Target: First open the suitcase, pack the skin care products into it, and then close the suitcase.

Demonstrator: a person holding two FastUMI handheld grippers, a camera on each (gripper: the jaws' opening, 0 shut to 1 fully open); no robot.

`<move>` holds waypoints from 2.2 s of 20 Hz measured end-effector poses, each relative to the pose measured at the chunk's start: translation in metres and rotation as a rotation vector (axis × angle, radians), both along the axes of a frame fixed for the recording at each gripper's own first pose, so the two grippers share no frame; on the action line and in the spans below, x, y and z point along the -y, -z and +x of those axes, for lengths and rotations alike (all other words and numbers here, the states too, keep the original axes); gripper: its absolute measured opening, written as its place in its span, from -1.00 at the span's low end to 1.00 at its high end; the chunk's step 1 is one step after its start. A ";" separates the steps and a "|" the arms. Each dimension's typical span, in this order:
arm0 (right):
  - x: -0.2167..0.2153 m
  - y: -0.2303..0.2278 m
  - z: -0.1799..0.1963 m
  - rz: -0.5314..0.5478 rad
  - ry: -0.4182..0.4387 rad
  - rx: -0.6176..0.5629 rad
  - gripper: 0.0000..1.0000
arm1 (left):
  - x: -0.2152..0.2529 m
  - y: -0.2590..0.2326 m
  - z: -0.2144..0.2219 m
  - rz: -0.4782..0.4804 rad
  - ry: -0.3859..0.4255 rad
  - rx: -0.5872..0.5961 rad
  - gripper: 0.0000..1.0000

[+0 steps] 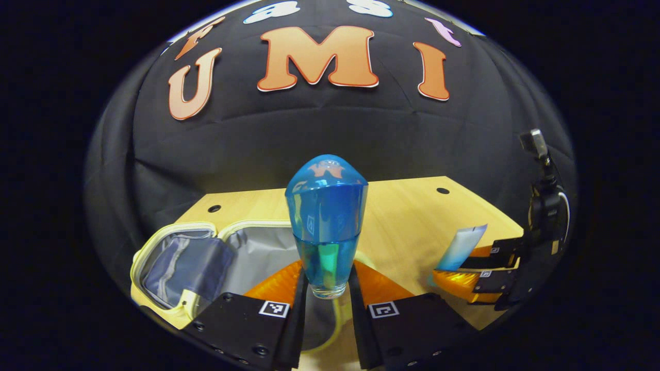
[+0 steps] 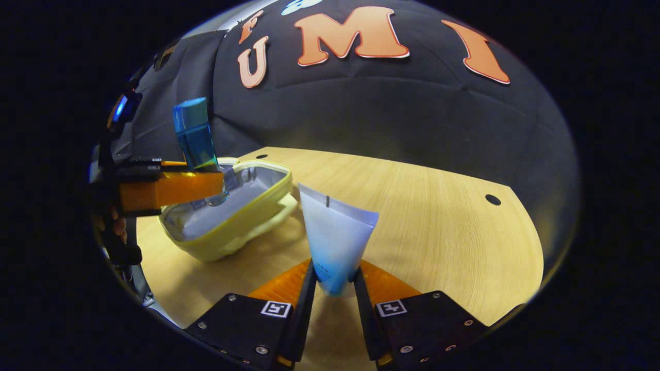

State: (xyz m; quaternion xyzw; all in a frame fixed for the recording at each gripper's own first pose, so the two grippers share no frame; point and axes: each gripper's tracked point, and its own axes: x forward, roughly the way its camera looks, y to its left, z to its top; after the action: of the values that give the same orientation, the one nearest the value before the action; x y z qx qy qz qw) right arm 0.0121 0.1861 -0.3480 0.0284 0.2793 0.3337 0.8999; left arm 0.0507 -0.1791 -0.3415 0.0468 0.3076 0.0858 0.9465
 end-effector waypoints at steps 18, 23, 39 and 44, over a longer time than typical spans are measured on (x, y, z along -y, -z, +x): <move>-0.089 -0.116 -0.029 -0.010 0.024 0.006 -0.09 | -0.114 0.037 -0.058 -0.133 0.044 -0.320 -0.17; -0.111 -0.107 -0.023 -0.019 0.056 -0.055 -0.08 | -0.118 0.070 -0.057 -0.183 0.097 -0.449 -0.17; -0.153 -0.065 -0.008 -0.068 0.126 -0.236 -0.09 | -0.117 0.088 -0.041 -0.232 0.099 -0.522 -0.10; -0.170 -0.056 -0.015 -0.073 0.088 -0.280 -0.08 | -0.127 0.035 -0.037 -0.160 0.121 -0.375 0.21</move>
State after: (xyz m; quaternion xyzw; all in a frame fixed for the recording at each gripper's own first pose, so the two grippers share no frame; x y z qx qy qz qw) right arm -0.0033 0.3561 -0.2919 0.0540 0.4124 0.2764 0.8664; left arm 0.0133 -0.0517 -0.3766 0.0052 0.4807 -0.0063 0.8769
